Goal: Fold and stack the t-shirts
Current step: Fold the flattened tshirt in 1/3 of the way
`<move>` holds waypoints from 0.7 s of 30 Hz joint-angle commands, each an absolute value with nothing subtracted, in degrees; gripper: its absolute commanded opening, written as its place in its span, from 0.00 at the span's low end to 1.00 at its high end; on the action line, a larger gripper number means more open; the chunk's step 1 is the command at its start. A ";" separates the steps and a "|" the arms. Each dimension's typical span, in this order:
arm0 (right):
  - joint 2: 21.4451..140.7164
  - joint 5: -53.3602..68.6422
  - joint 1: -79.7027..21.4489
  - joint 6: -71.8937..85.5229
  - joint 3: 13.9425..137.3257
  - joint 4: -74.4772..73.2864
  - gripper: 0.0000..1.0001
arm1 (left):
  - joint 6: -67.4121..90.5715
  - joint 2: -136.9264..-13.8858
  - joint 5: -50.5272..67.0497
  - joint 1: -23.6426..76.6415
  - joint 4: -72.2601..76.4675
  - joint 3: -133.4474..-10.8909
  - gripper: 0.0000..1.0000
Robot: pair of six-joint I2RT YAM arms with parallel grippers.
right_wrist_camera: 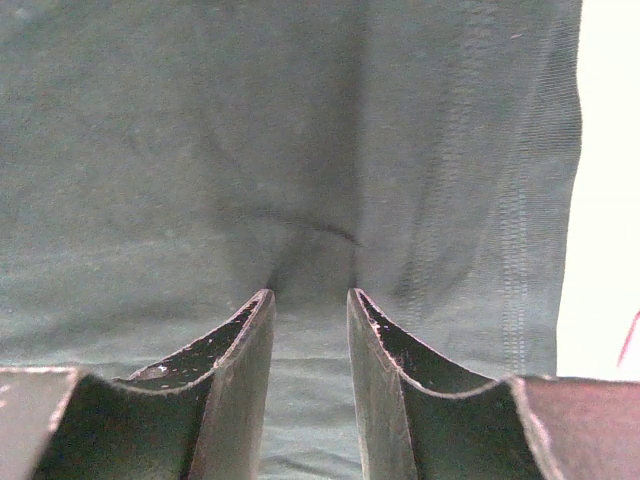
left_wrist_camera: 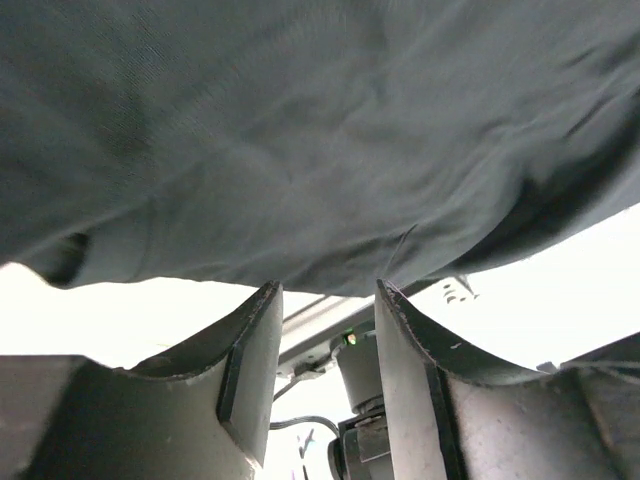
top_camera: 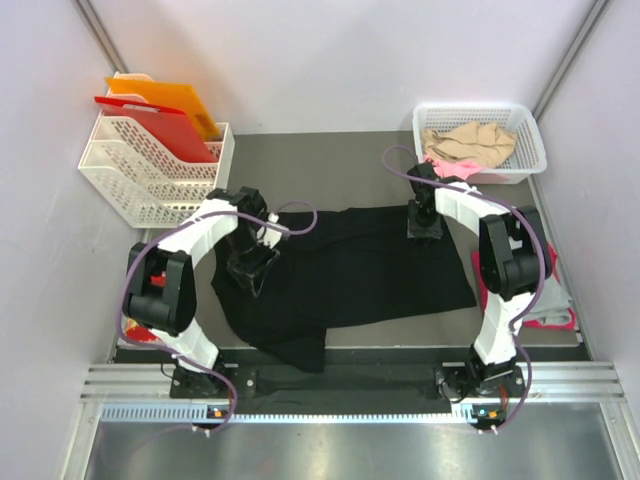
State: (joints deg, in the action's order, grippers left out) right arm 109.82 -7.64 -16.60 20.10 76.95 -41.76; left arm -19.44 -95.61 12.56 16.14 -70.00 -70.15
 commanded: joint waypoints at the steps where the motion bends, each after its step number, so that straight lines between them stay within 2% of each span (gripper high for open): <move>1: 107.84 -6.86 -18.45 20.48 78.75 -41.66 0.36 | -21.18 -94.57 11.96 16.00 -71.02 -66.10 0.47; 11: 110.91 -7.12 -18.98 20.22 79.01 -41.66 0.36 | -19.60 -102.82 -1.93 14.16 -62.23 -58.27 0.43; 14: 111.97 -7.38 -18.90 20.13 79.89 -41.84 0.36 | -19.25 -107.92 -2.99 10.73 -62.40 -62.30 0.41; 21: 115.75 -8.00 -17.76 19.69 82.53 -42.36 0.36 | -19.42 -118.02 -6.94 5.72 -64.60 -81.63 0.39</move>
State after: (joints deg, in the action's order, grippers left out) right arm 112.55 -7.16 -18.46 19.97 79.64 -43.68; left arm -18.63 -114.37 -2.59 7.62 -68.31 -71.64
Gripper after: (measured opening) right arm 0.360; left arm 0.390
